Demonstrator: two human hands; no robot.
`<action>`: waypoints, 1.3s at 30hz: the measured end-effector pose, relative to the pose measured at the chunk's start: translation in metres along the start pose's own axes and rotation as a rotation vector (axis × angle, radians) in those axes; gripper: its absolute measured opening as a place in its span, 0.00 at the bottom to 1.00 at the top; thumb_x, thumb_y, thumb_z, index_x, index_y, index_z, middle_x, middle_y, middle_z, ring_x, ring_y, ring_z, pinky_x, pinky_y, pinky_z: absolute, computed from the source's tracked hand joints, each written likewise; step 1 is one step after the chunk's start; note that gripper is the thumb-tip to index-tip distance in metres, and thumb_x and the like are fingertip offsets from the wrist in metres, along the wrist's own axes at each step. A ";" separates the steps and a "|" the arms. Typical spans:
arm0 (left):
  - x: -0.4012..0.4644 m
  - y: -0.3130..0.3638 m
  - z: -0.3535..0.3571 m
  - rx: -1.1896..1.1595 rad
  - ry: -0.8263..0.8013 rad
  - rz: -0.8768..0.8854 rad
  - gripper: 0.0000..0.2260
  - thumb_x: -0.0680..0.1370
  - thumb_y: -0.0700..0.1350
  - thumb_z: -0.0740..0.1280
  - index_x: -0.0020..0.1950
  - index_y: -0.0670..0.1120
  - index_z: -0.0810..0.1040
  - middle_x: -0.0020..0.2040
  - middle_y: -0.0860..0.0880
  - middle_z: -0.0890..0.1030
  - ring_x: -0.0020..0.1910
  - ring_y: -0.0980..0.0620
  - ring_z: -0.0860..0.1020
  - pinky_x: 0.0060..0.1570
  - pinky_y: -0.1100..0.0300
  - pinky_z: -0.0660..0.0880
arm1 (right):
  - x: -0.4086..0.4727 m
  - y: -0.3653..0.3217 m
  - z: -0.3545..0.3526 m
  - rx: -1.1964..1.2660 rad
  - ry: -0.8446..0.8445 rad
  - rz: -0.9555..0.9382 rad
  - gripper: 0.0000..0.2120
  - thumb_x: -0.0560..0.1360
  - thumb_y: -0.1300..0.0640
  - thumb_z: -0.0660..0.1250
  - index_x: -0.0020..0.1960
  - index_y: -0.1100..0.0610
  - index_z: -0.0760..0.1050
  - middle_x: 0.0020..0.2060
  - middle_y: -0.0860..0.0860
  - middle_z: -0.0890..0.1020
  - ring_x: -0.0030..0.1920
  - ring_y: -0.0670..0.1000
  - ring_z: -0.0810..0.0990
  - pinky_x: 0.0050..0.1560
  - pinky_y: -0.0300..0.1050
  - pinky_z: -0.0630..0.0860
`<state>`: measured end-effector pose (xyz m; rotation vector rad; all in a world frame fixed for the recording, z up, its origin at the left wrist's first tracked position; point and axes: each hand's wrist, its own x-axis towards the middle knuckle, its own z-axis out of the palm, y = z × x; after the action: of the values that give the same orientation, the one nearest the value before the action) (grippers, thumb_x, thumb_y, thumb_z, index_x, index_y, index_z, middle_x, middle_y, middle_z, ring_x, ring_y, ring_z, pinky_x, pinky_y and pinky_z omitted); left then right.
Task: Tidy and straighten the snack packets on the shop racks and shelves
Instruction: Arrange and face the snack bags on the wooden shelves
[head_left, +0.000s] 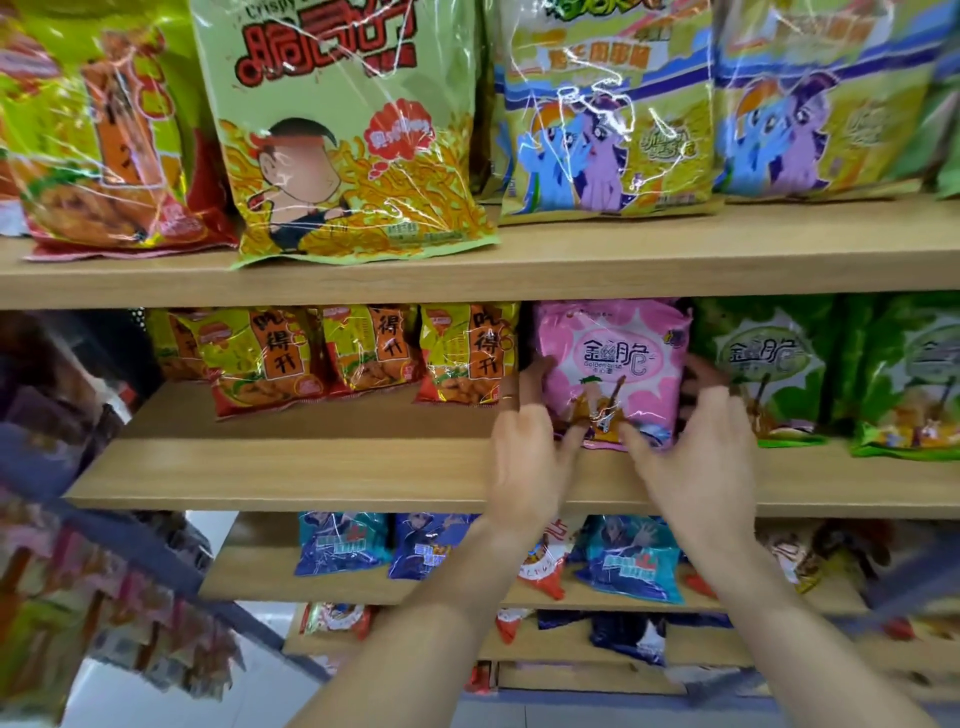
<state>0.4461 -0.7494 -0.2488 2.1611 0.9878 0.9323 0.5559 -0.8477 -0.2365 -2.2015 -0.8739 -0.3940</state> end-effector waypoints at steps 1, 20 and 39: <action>0.002 0.002 0.003 0.022 -0.013 0.009 0.33 0.76 0.44 0.76 0.78 0.47 0.65 0.71 0.45 0.75 0.69 0.42 0.74 0.62 0.50 0.73 | -0.003 -0.001 0.000 -0.040 0.000 -0.043 0.24 0.66 0.56 0.82 0.49 0.66 0.71 0.44 0.64 0.76 0.47 0.66 0.78 0.43 0.57 0.76; -0.047 0.000 -0.074 0.017 0.138 0.144 0.14 0.83 0.44 0.66 0.69 0.47 0.73 0.62 0.50 0.76 0.62 0.53 0.75 0.61 0.57 0.74 | -0.051 -0.061 -0.042 0.272 0.017 -0.269 0.17 0.76 0.57 0.72 0.63 0.59 0.78 0.54 0.57 0.77 0.55 0.61 0.76 0.56 0.52 0.72; -0.024 0.031 -0.219 0.557 0.370 0.419 0.24 0.81 0.43 0.63 0.78 0.40 0.69 0.77 0.41 0.69 0.77 0.39 0.65 0.76 0.43 0.61 | -0.018 -0.212 -0.073 0.010 0.095 -0.605 0.23 0.79 0.56 0.65 0.73 0.57 0.72 0.72 0.57 0.71 0.72 0.62 0.66 0.73 0.58 0.66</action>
<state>0.2761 -0.7397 -0.1062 2.7986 1.0796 1.4260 0.3952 -0.8012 -0.0866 -1.8540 -1.4769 -0.7672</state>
